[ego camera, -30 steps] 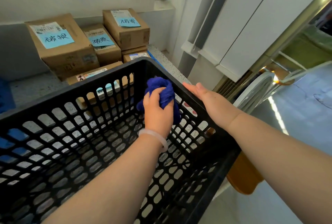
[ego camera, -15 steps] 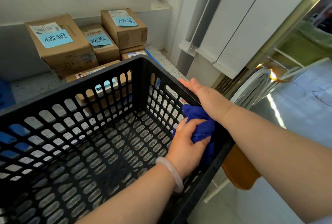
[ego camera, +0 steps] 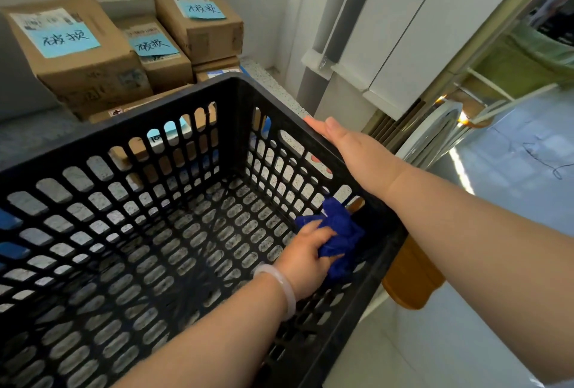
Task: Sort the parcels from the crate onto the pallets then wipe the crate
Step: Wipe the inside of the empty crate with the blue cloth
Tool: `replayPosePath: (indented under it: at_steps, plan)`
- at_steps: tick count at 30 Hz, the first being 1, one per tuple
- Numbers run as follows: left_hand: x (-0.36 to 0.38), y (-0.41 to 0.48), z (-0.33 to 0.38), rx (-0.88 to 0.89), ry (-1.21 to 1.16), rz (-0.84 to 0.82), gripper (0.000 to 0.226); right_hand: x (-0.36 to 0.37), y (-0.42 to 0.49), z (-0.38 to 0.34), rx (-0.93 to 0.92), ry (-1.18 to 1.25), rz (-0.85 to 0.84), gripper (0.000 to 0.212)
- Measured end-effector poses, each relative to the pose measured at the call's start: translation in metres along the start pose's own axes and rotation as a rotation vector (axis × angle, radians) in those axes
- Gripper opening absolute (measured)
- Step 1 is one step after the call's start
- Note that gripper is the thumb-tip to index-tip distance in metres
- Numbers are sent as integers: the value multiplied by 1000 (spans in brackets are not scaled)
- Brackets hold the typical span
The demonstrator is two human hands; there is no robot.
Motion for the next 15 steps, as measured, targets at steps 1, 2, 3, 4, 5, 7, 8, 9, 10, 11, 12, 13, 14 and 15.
replayPosePath:
  at_steps: [1, 2, 3, 4, 5, 7, 8, 9, 10, 11, 12, 13, 14, 15]
  plan:
    - [4, 1, -10, -33, 53, -15, 32, 0, 0, 1, 1, -1, 1, 51]
    - [8, 2, -22, -75, 95, -33, 34, 1, 0, 1, 5, -4, 1, 51]
    - [12, 2, -32, -118, 132, -56, 36, 1, -1, 1, 10, -9, 1, 51]
    - [16, 3, -41, -151, 160, -69, 36, 1, 0, 1, 11, -13, 1, 51]
    - [18, 4, -47, -182, 179, -72, 36, 0, 0, 0, 11, -15, 2, 51]
    - [15, 4, -54, -240, 142, -33, 36, 1, -1, 0, 17, -20, 8, 50]
    - [10, 3, -56, -260, 64, 17, 35, 1, -1, -1, 13, -23, 10, 50]
    - [2, 0, -57, -279, -56, 80, 30, 0, -2, -2, 7, -21, 12, 50]
    - [-9, -5, -57, -304, -203, 154, 24, 0, -2, -3, 0, -15, 14, 50]
    - [-23, -11, -56, -338, -356, 243, 25, -1, -3, -4, -1, -7, 15, 49]
    - [-40, -15, -56, -375, -502, 339, 27, -1, -4, -4, 1, 1, 14, 49]
    - [-58, -18, -56, -395, -616, 433, 28, -1, -4, -5, 2, 5, 11, 49]
    - [-78, -18, -55, -399, -680, 525, 28, 0, -5, -6, 1, 6, 6, 49]
    - [-100, -15, -55, -383, -695, 611, 30, 0, -5, -6, 2, 5, 2, 49]
Point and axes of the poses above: each hand's wrist, its own y-axis towards the middle knuckle, its own x-axis out of the palm, z = x × y, the point moved 8 cm from there along y, towards the middle knuckle, and after that the axes turned 10 degrees about y, right-handed, at the moved point
